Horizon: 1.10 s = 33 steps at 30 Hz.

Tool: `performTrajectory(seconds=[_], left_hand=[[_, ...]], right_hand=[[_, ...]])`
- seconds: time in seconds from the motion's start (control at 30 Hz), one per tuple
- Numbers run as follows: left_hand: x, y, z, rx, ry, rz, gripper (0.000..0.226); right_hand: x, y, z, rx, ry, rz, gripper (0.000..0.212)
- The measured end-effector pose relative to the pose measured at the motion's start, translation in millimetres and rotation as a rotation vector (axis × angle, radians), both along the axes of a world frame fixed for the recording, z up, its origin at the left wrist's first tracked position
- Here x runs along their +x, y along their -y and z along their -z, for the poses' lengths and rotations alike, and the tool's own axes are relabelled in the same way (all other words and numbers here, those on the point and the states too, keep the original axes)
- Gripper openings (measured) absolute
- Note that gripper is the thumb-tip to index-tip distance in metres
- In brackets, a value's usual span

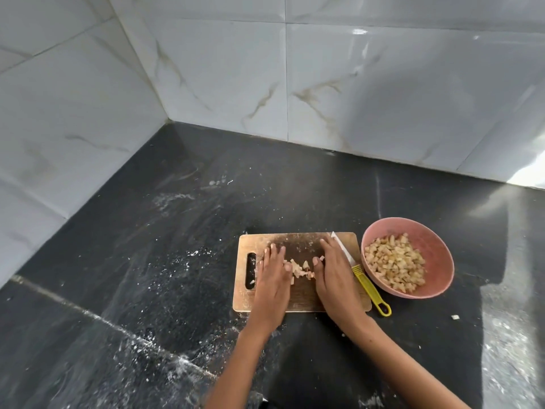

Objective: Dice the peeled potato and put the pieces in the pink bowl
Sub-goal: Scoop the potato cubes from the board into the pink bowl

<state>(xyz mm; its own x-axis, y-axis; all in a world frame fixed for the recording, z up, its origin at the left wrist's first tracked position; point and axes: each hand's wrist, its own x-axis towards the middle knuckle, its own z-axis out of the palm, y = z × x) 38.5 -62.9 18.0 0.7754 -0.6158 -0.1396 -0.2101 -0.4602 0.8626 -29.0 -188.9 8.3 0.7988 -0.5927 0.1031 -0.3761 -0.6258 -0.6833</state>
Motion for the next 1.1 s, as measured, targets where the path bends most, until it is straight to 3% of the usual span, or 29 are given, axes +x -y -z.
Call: performTrajectory(seconds=[0.1, 0.23, 0.3, 0.37, 0.43, 0.5, 0.6, 0.77, 1.1], left_hand=[[-3.9, 9.6, 1.3, -0.028, -0.044, 0.016, 0.097], [-11.8, 11.9, -7.6, -0.164, -0.163, 0.014, 0.096], [-11.0, 8.5, -13.1, -0.223, -0.166, -0.044, 0.081], [-2.7, 0.6, -17.2, -0.204, -0.023, -0.115, 0.052], [13.6, -11.7, -18.4, -0.135, 0.197, -0.177, 0.03], [29.5, -26.1, -21.6, -0.027, 0.304, -0.19, 0.031], [47.1, -48.3, -28.9, 0.194, 0.375, -0.188, 0.025], [55.4, -56.4, -35.0, 0.535, 0.454, -0.036, 0.018], [51.1, -35.5, -31.2, 0.748, 0.611, 0.113, 0.021]], right_hand=[[0.0, 0.2, 5.4, 0.033, -0.076, -0.029, 0.051], [1.3, -12.7, -1.1, 0.19, 0.073, -0.152, 0.039], [4.3, -9.8, -5.1, 0.175, 0.133, -0.178, 0.036], [9.8, -4.0, -10.3, 0.114, 0.175, -0.192, 0.044], [16.8, 0.6, -12.7, 0.057, 0.221, -0.208, 0.047], [22.2, 1.3, -14.5, 0.038, 0.242, -0.187, 0.036], [27.6, -1.7, -16.3, 0.009, 0.224, -0.177, 0.022], [29.1, -5.0, -18.6, -0.038, 0.072, -0.183, 0.028], [25.5, -0.2, -19.6, -0.017, 0.044, -0.197, 0.02]])
